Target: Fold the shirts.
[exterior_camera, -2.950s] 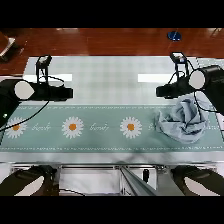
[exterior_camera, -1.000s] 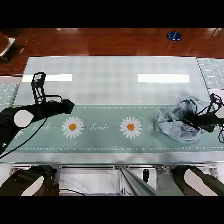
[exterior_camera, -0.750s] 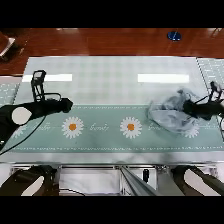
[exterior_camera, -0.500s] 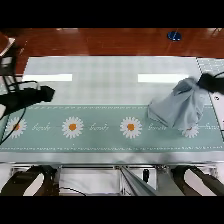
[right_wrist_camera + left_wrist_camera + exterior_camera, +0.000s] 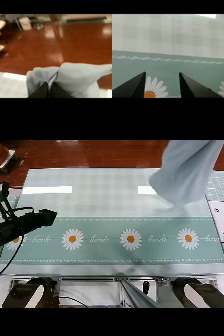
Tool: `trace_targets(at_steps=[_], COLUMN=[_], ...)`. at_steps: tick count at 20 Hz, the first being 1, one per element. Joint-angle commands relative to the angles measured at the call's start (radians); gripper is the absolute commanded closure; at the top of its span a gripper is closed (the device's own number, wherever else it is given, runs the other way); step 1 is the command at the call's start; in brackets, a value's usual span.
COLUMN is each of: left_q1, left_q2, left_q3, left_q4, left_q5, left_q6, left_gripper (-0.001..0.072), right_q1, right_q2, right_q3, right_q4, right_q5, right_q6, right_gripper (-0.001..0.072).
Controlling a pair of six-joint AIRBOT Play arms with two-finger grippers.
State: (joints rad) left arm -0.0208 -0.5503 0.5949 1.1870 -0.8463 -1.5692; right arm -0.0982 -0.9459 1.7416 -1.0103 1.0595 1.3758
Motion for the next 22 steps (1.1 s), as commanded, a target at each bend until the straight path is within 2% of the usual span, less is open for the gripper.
trace_targets(at_steps=[1, 3, 6, 9, 13, 15, 19, 20, 21, 22], left_q1=[-0.008, -0.007, -0.006, -0.006, -0.006, -0.006, -0.012, -0.023, -0.035, -0.048], left_q2=[0.010, 0.010, 0.010, 0.010, 0.010, 0.010, 0.007, 0.003, 0.000, -0.009], left_q3=[-0.032, -0.032, -0.032, -0.032, -0.032, -0.032, -0.052, -0.063, -0.069, -0.069], left_q4=[-0.028, -0.029, -0.028, -0.028, -0.028, -0.029, -0.060, -0.068, -0.070, -0.074], left_q5=[0.008, 0.027, 0.062, 0.080, 0.079, 0.075, 0.059, 0.048, 0.027, -0.009], left_q6=[0.001, 0.001, 0.001, 0.001, 0.001, 0.001, 0.002, 0.002, 0.002, 0.002], left_gripper=[0.0199, 0.0199, 0.0199, 0.0199, 0.0199, 0.0198, 0.0198, 0.0199, 0.0199, 0.0199], right_q1=[0.106, 0.144, 0.232, 0.378, 0.589, 0.658, 0.760, 0.773, 0.771, 0.748], right_q2=[0.003, 0.003, -0.032, -0.075, -0.129, -0.197, -0.395, -0.428, -0.441, -0.438], right_q3=[0.160, 0.187, 0.173, -0.009, -0.468, -0.643, -0.733, -0.733, -0.733, -0.725], right_q4=[0.006, 0.006, 0.002, -0.052, -0.052, 0.002, 0.200, 0.239, 0.249, 0.230], right_q5=[0.001, 0.027, 0.198, 0.269, 0.064, -0.058, -0.173, -0.193, -0.201, -0.185], right_q6=[-0.009, -0.009, -0.008, 0.005, 0.052, 0.064, 0.022, 0.004, 0.006, 0.008], right_gripper=[0.0692, 0.0692, 0.0692, 0.0692, 0.0692, 0.0691, 0.0691, 0.0623, 0.0371, 0.0305])
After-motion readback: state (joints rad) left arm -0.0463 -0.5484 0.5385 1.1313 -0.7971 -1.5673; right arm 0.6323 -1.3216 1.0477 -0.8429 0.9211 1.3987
